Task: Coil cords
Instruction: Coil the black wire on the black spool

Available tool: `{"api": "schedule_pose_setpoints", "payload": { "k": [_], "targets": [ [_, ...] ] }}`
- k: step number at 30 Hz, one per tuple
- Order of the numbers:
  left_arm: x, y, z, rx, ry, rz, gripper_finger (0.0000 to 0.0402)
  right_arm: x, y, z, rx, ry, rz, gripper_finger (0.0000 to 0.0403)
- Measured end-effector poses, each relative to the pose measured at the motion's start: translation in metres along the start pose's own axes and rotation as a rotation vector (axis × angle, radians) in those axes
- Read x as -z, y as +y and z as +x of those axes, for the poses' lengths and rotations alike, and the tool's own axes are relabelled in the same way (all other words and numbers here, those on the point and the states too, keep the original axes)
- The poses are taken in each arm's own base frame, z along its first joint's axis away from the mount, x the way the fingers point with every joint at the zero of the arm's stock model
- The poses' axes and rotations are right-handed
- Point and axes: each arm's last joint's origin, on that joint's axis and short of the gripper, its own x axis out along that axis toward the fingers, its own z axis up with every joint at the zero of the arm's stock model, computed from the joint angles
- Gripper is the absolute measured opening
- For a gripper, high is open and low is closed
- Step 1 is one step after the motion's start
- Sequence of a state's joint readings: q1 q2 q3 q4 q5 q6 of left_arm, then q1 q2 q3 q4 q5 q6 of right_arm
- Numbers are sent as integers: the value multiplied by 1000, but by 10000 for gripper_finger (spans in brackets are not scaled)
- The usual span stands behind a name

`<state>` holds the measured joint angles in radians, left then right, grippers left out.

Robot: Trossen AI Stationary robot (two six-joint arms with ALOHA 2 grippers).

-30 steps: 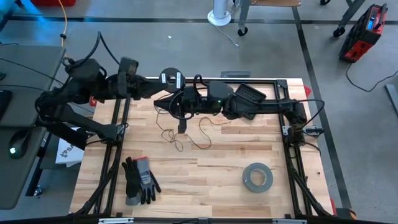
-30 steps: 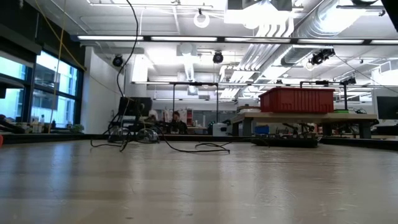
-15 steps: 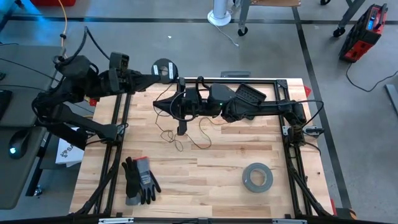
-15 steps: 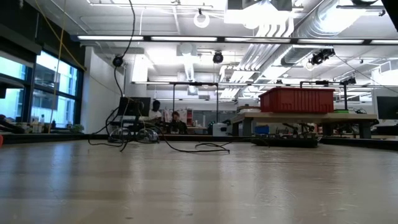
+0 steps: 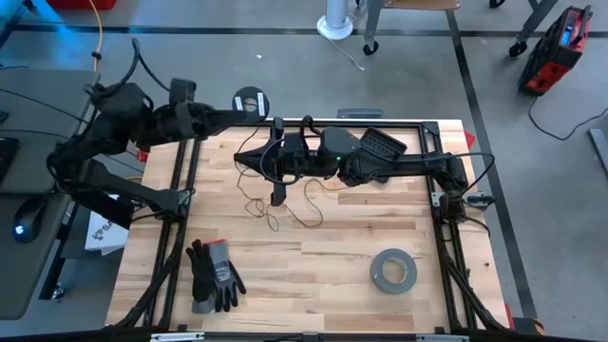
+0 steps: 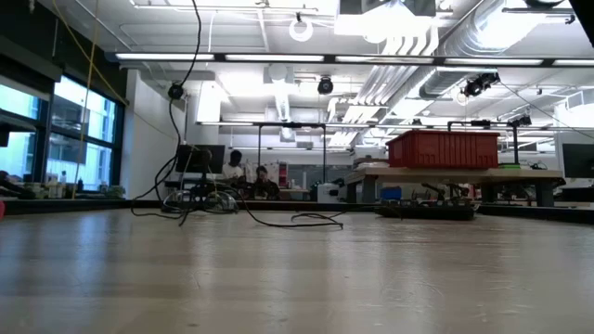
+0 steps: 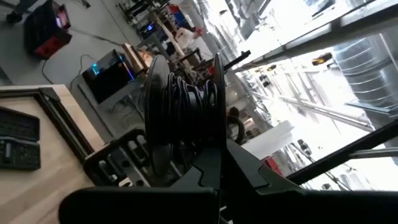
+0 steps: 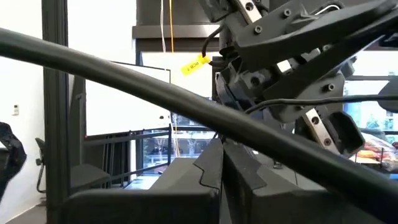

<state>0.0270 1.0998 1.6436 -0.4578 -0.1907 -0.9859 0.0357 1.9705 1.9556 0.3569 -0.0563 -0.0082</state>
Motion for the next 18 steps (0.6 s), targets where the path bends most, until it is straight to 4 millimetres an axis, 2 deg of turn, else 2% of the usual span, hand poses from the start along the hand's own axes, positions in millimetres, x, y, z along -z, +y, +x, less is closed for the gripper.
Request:
{"api": "schedule_pose_setpoints", "payload": {
  "k": [10, 18],
  "targets": [
    [6, -3, 17, 82, 64, -165, 0, 0, -10, -1, 91, 2, -51, 0],
    [10, -5, 17, 91, 93, -188, 0, -3, -13, -1, 98, -32, -54, 0]
  ]
}}
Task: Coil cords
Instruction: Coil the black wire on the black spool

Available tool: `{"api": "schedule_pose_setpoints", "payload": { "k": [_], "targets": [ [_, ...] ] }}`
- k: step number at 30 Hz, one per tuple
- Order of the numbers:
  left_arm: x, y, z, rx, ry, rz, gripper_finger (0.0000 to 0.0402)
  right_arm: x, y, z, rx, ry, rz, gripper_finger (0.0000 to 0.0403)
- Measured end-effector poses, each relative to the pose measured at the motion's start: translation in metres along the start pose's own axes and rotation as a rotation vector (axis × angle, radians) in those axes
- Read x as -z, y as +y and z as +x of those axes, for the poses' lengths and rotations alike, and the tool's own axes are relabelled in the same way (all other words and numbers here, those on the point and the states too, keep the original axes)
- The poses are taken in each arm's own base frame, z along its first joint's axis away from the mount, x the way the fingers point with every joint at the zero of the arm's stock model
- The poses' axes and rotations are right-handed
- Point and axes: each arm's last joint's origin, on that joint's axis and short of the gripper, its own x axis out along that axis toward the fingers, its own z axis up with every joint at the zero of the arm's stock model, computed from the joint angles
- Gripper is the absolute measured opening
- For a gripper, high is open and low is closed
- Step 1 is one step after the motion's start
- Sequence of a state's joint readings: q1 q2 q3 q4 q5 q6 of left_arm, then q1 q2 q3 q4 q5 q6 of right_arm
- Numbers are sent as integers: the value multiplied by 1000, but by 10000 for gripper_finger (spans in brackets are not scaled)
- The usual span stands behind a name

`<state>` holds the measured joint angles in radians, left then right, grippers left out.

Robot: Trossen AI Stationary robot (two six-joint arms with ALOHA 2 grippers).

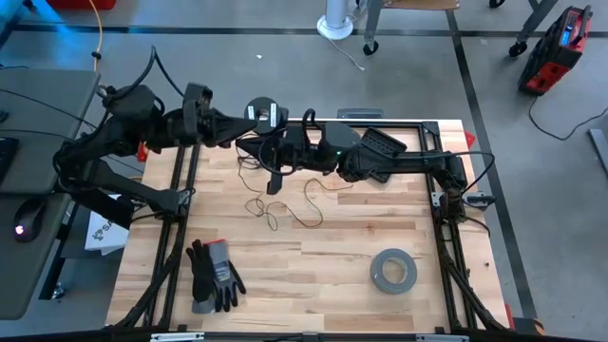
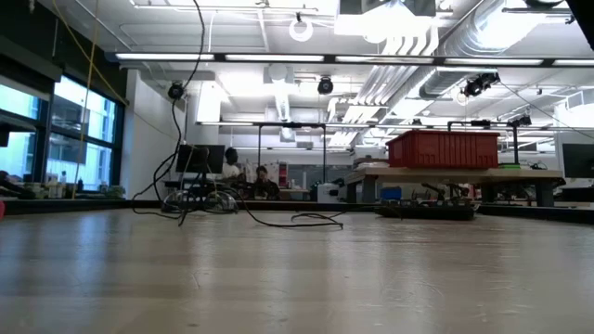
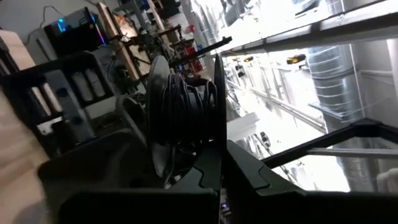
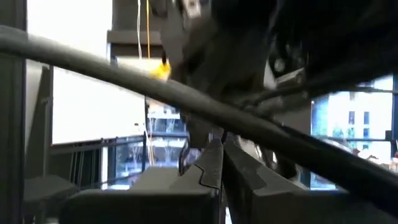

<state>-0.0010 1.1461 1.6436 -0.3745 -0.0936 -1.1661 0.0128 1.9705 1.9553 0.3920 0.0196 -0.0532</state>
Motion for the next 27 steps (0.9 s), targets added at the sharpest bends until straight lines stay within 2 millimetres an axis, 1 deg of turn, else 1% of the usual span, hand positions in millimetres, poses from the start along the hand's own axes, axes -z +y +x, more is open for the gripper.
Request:
{"api": "schedule_pose_setpoints", "payload": {
  "k": [4, 9, 15, 21, 24, 27],
  "targets": [
    [0, -1, -1, 2, -1, 12, 0, -4, 0, 0, 2, -38, 1, 0],
    [2, -1, 0, 26, 61, -83, 0, -3, -2, 0, 85, -30, 10, 0],
    [3, -3, -1, 48, 119, -184, 0, -3, -5, 0, 92, -33, 1, 0],
    [11, -4, -2, 70, 264, -227, 0, -5, -8, 0, 99, -56, -8, 0],
    [14, -6, -9, 63, 311, -248, 0, -5, -11, 0, 105, -52, -39, 0],
    [13, -6, -19, 43, 305, -227, 0, -2, -14, 0, 110, -22, -100, 0]
  ]
}}
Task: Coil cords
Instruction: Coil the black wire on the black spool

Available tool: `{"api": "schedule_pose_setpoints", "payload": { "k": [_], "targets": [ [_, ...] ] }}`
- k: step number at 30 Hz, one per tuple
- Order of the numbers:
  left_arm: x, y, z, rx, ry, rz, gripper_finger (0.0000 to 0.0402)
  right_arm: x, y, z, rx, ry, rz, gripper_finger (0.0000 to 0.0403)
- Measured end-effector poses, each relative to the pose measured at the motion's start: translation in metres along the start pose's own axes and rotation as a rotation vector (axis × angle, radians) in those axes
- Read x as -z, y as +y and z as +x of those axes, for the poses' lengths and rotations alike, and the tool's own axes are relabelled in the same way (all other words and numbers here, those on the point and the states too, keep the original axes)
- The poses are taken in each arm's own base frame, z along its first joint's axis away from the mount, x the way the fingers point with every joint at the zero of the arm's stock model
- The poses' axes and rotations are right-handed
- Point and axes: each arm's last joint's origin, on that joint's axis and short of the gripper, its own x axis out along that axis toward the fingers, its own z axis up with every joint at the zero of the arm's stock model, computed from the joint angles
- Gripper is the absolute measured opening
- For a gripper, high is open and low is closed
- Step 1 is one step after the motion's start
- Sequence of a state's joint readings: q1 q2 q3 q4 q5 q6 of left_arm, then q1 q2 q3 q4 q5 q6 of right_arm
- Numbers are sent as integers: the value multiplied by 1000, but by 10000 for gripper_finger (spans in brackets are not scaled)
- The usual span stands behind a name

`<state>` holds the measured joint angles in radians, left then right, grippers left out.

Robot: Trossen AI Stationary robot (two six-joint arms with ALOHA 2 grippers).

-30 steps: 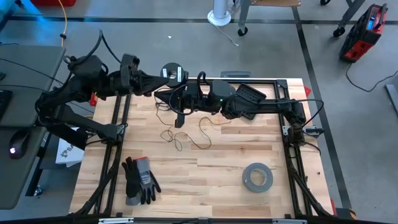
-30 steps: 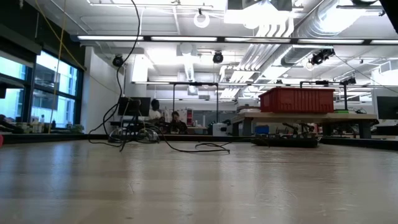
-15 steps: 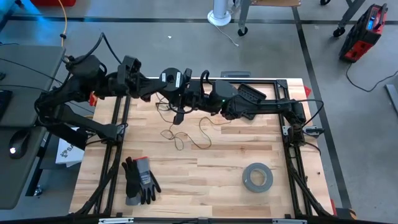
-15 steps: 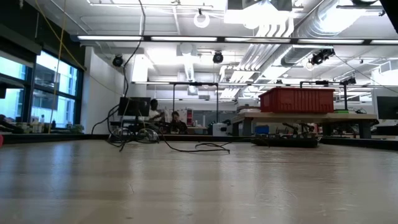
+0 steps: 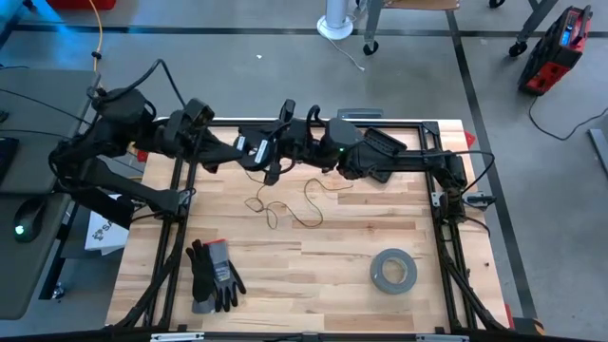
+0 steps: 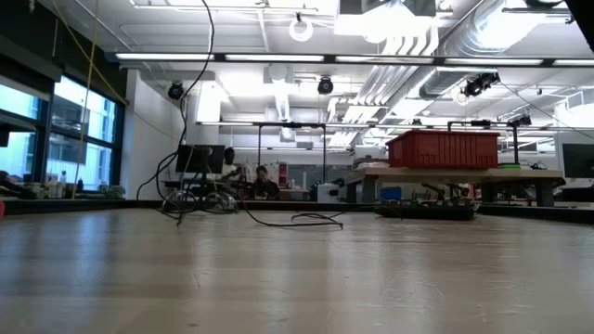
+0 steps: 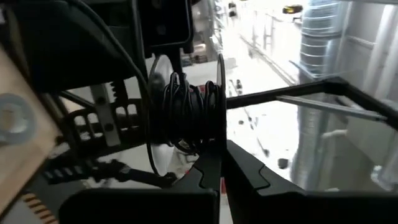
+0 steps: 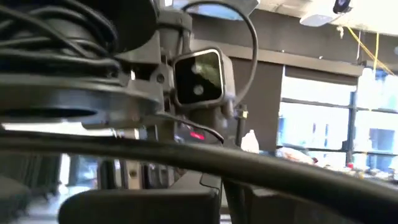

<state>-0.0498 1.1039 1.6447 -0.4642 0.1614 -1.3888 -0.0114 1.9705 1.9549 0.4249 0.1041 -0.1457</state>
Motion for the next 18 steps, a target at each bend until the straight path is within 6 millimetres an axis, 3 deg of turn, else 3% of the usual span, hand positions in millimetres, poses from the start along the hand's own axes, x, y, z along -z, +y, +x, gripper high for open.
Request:
{"api": "schedule_pose_setpoints", "payload": {
  "k": [12, 18],
  "targets": [
    [6, 10, -39, -198, -36, 105, 0, 16, -27, 0, 16, 167, -139, 0],
    [7, 24, -47, -353, -7, 236, 0, 5, -44, -7, -9, 225, -199, 0]
  ]
}}
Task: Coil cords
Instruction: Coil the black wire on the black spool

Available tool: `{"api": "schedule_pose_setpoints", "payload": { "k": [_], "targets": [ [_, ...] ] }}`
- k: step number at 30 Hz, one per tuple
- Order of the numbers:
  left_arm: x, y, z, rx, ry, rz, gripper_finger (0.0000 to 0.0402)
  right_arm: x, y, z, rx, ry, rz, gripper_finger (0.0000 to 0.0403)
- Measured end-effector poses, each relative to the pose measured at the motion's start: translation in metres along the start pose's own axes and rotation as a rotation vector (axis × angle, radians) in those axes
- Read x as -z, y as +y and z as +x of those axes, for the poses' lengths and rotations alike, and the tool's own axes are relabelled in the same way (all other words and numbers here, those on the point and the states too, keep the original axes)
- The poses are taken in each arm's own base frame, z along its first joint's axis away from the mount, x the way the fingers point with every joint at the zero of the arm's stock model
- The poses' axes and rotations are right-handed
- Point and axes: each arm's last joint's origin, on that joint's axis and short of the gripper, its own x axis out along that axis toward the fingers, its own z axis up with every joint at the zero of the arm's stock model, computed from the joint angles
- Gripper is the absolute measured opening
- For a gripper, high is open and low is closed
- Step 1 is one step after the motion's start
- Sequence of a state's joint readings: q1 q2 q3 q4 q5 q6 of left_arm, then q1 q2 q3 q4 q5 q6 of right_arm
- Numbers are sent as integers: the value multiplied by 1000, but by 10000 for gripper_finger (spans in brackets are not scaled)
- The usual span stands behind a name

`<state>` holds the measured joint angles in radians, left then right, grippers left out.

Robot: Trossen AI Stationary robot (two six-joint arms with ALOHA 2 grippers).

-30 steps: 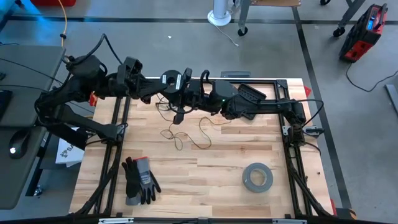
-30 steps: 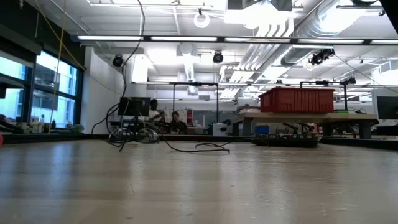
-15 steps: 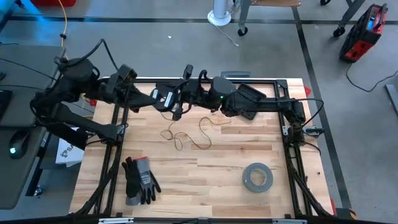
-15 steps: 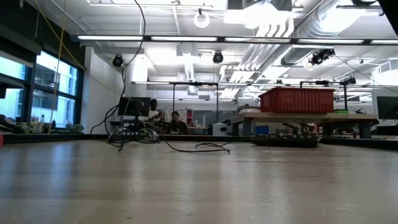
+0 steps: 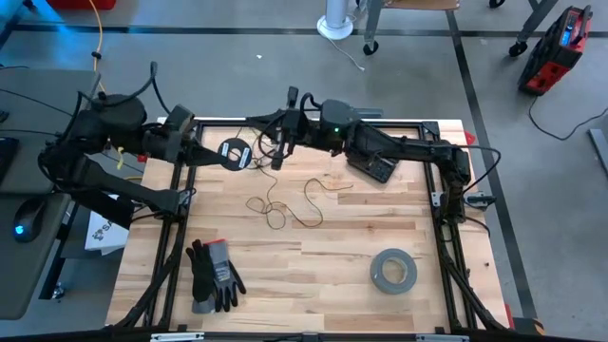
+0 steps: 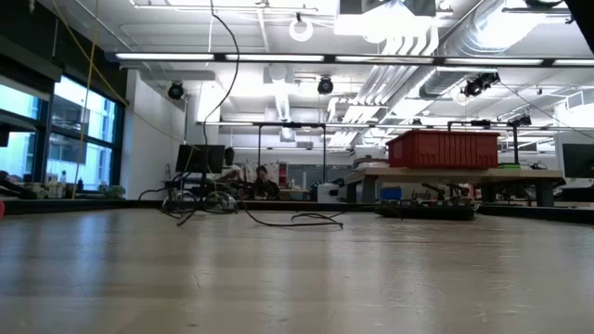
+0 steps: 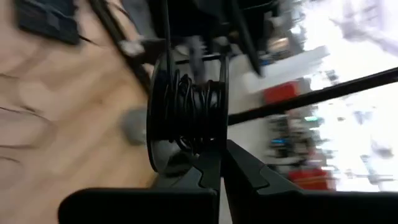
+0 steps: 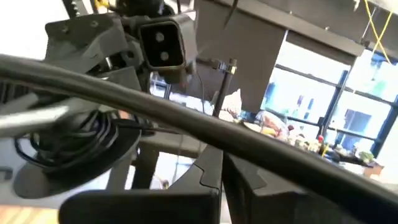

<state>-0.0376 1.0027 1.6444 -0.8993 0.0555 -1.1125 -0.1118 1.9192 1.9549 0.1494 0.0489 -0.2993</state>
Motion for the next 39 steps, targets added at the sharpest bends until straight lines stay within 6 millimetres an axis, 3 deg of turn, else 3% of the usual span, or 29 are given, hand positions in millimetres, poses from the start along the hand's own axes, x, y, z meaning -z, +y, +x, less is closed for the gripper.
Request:
{"api": "schedule_pose_setpoints", "payload": {
  "k": [10, 14, 19, 25, 29, 35, 39],
  "targets": [
    [-7, 11, -2, -231, -179, 426, 0, -2, -15, -14, -6, 141, -18, 0],
    [-7, 12, -2, -291, -173, 628, 0, -7, -16, -20, -17, 163, -17, 0],
    [-5, 16, -2, -325, -128, 660, 0, -10, -19, -29, -32, 238, 0, 0],
    [-2, 18, 0, -308, -71, 684, 0, 3, -26, -37, -171, 364, 238, 4],
    [-2, 17, 5, -297, -36, 749, 0, 12, -24, -33, -281, 382, 375, 42],
    [-2, 18, 18, -280, 28, 778, 0, 12, -22, -31, -284, 364, 358, 139],
    [-2, 18, 28, -273, 62, 798, 0, 13, -24, -31, -236, 378, 320, 180]
  ]
}}
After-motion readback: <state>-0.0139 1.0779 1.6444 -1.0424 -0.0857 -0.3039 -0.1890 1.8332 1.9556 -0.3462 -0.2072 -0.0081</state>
